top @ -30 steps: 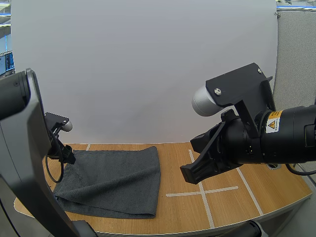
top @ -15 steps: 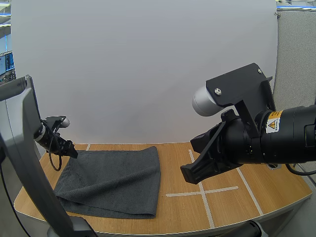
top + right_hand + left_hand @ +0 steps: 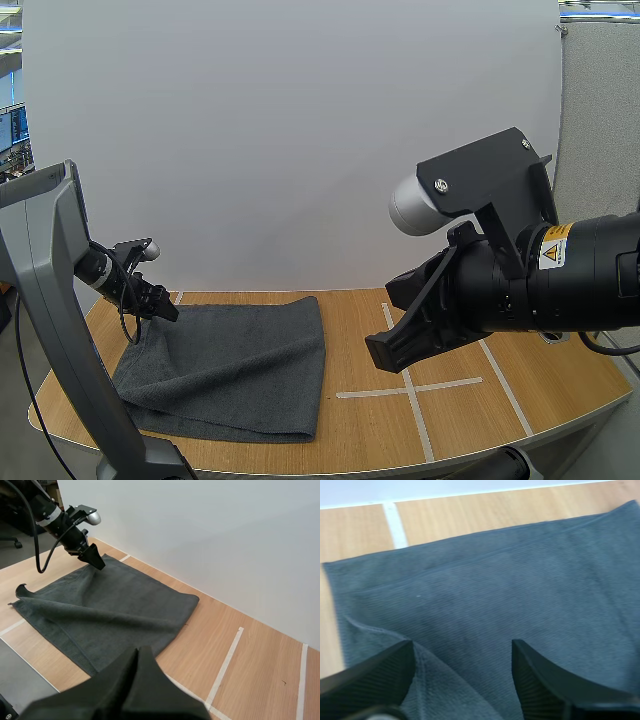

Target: Fold the towel

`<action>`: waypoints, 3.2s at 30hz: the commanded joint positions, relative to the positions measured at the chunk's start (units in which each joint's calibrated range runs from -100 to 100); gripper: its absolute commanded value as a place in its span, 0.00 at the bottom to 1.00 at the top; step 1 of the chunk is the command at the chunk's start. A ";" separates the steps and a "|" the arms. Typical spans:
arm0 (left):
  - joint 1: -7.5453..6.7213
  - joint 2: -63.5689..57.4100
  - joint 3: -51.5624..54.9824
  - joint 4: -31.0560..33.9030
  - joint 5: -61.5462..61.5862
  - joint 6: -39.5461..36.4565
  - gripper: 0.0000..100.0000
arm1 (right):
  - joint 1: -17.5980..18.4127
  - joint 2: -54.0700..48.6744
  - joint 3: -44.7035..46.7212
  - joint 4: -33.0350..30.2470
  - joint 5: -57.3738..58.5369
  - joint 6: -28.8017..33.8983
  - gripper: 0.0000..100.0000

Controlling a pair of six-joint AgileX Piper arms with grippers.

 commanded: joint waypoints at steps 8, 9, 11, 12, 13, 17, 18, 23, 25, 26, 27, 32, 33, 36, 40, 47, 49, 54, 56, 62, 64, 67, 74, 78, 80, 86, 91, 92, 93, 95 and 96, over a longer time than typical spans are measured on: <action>-0.23 -0.18 -0.47 4.78 -7.48 -2.33 0.84 | -0.14 0.03 -0.03 -0.37 0.00 0.15 0.00; -0.23 -0.18 -0.47 4.78 -7.48 -2.33 0.84 | -0.14 0.03 -0.03 -0.37 0.00 0.15 0.00; -0.23 -0.18 -0.47 4.79 -7.48 -2.33 0.83 | -0.14 0.03 -0.03 -0.37 0.00 0.15 0.00; -0.23 -0.18 -0.47 4.43 -7.48 -2.33 0.81 | -0.14 0.03 -0.03 -0.37 0.00 0.15 0.00; -0.23 -0.18 -0.47 4.12 -7.48 -2.33 0.78 | -0.14 0.03 -0.03 -0.37 0.00 0.15 0.00; -0.23 0.08 -0.47 3.00 -7.55 -1.87 0.49 | -0.14 0.03 -0.03 -0.37 0.00 0.15 0.00; -0.23 0.34 -0.47 3.02 -7.55 -1.88 0.40 | -0.14 0.03 -0.03 -0.37 0.00 0.15 0.00; -0.23 2.77 -0.47 3.02 -7.58 -1.88 0.13 | -0.14 0.03 -0.03 -0.37 0.00 0.15 0.00; -0.23 3.04 -0.47 3.02 -7.58 -1.88 0.07 | -0.14 0.03 -0.03 -0.37 0.00 0.15 0.00; -0.23 3.04 -0.47 3.02 -7.58 -1.88 0.04 | -0.14 0.03 -0.03 -0.37 0.00 0.15 0.00; -0.23 3.04 -0.47 3.02 -7.58 -1.88 0.00 | -0.14 0.03 -0.03 -0.37 0.00 0.15 0.00; -0.23 3.04 -1.16 4.72 -7.58 -1.63 0.00 | -0.14 0.03 -0.03 -0.37 0.00 0.15 0.00; -0.23 3.04 -1.17 5.21 -7.82 -1.63 0.00 | -0.14 0.03 -0.03 -0.37 0.00 0.15 0.00; -0.23 3.04 -1.27 6.86 -8.20 -1.73 0.00 | -0.14 0.03 -0.03 -0.37 0.00 0.15 0.00; -0.23 3.04 -2.02 10.41 -10.11 -3.10 0.00 | -0.14 0.03 -0.03 -0.37 0.00 0.15 0.00; 0.84 3.04 -4.49 12.09 -9.36 -4.07 0.00 | -0.14 0.03 -0.03 -0.37 0.00 0.15 0.00; 1.18 3.04 -5.03 12.49 -9.67 -4.07 0.00 | -0.14 0.03 -0.03 -0.37 0.00 0.15 0.00; 1.42 3.04 -5.03 13.35 -10.89 -4.07 0.00 | -0.14 0.03 -0.03 -0.37 0.00 0.15 0.00; 1.42 3.04 -5.03 12.73 -10.89 -4.07 0.00 | -0.14 0.03 -0.03 -0.37 0.00 0.15 0.00; 1.42 3.04 -5.03 12.25 -15.77 -3.74 0.00 | -0.14 0.03 -0.03 -0.14 0.00 0.15 0.00; 1.42 3.04 -5.03 12.09 -16.18 -3.74 0.00 | -0.14 0.03 -0.03 -0.03 0.00 0.15 0.00; 1.34 3.04 -5.03 10.51 -15.80 -3.74 0.00 | -0.14 0.03 -0.03 -0.03 0.00 0.15 0.00; 1.34 3.04 -5.03 8.42 -12.65 -3.74 0.00 | -0.14 0.03 -0.03 0.46 0.00 0.15 0.00; 1.34 3.04 -5.03 7.25 -10.33 -4.04 0.27 | -0.14 0.03 -0.03 0.46 0.00 0.15 0.00; 1.34 3.04 -5.03 6.75 -9.04 -3.73 0.51 | -0.14 0.03 -0.03 0.46 0.00 0.15 0.00; 1.34 2.45 -5.03 6.05 -6.97 -3.36 1.00 | -0.14 0.03 -0.03 0.51 0.00 0.15 0.00; 1.42 -2.27 -5.03 6.05 -7.55 -3.36 1.00 | -0.14 0.03 -0.03 0.40 0.00 -0.07 0.00; 1.42 -4.22 -5.03 6.05 -7.38 -3.36 1.00 | -0.14 0.03 -0.03 0.40 0.00 -0.07 0.00; 1.42 -5.62 -5.03 6.05 -7.38 -3.36 1.00 | -0.14 0.03 -0.03 0.40 0.00 -0.07 0.00; 1.42 -9.05 -5.03 6.05 -6.65 -3.36 1.00 | -0.14 0.03 -0.17 0.40 0.00 -0.07 0.00; 1.42 -11.07 -5.03 6.05 -5.49 -3.36 1.00 | -0.23 0.03 -0.17 0.40 0.00 -0.07 0.00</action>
